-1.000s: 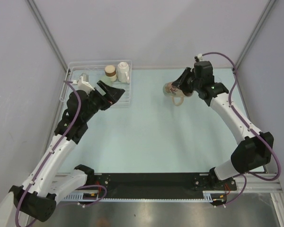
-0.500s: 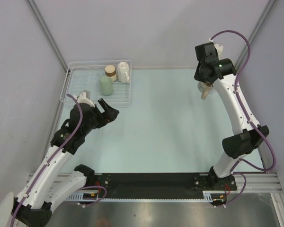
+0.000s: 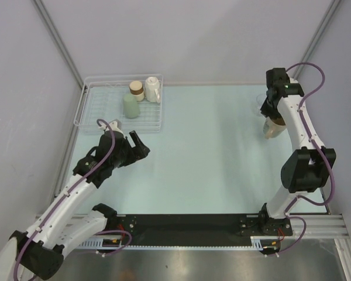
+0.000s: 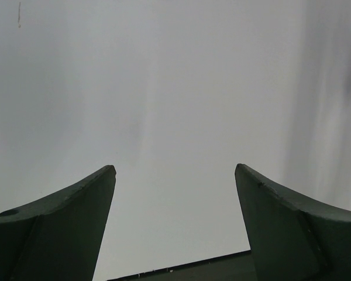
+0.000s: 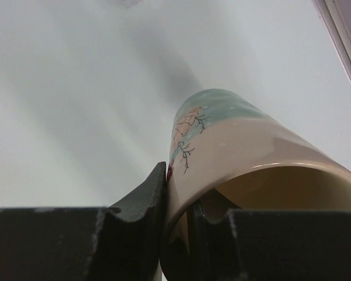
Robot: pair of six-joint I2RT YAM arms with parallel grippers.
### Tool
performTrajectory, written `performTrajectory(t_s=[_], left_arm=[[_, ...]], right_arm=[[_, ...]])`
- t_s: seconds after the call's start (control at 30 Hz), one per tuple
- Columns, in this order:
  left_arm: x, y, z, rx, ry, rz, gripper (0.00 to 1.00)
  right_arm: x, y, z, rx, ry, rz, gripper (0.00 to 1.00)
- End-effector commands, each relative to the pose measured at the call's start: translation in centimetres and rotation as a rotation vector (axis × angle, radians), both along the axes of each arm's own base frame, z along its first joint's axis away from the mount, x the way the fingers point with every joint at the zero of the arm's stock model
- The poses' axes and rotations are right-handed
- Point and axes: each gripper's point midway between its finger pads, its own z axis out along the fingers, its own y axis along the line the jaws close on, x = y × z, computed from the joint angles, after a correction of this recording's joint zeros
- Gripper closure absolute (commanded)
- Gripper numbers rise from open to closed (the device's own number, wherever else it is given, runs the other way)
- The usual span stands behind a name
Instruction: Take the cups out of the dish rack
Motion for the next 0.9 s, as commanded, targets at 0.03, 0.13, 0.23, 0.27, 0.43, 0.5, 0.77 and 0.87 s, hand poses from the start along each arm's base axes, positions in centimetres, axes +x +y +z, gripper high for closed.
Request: performTrajectory(t_s=[0.03,0.13,0.23,0.27,0.43,0.5,0.77,0.87], left_arm=[[0.3,-0.4,-0.7,0.018,0.001,-0.032,0.12],[0.4,-0.6,-1.0,0.028,0.009,-0.044,0.12],[0.6,-0.7,-1.2,0.037,0.018,-0.054,0.12],[0.7,-0.8,-1.5,0.041,0.028,-0.056,0.12],[0.9,-0.9,-2.0,0.05,0.041,-0.063,0.12],[1.0,-1.1,-2.3,0.05,0.048,-0.066,0.12],[1.8,-1.6,-2.8,0.056,0.065,-0.069,0.12],[2.0,-1.6,-2.9,0.06,0.07,-0.065,0.12]], right_arm=[[4.1,-0.1,3.3,0.061,-0.199,-0.022,1.0],[4.9,-0.4,2.4,0.07,-0.185,-0.036,1.0],[5.6,-0.4,1.0,0.083,-0.168,-0.053,1.0],[5.6,-1.8,0.2,0.079,-0.153,-0.092,1.0],[6.2,-3.0,-1.9,0.079,-0.135,-0.118,1.0],[6.7,-3.6,-2.6,0.091,-0.135,-0.128,1.0],[8.5,-4.6,-4.6,0.117,-0.124,-0.139,1.0],[9.4,-4.9,-5.2,0.128,-0.137,-0.144,1.0]])
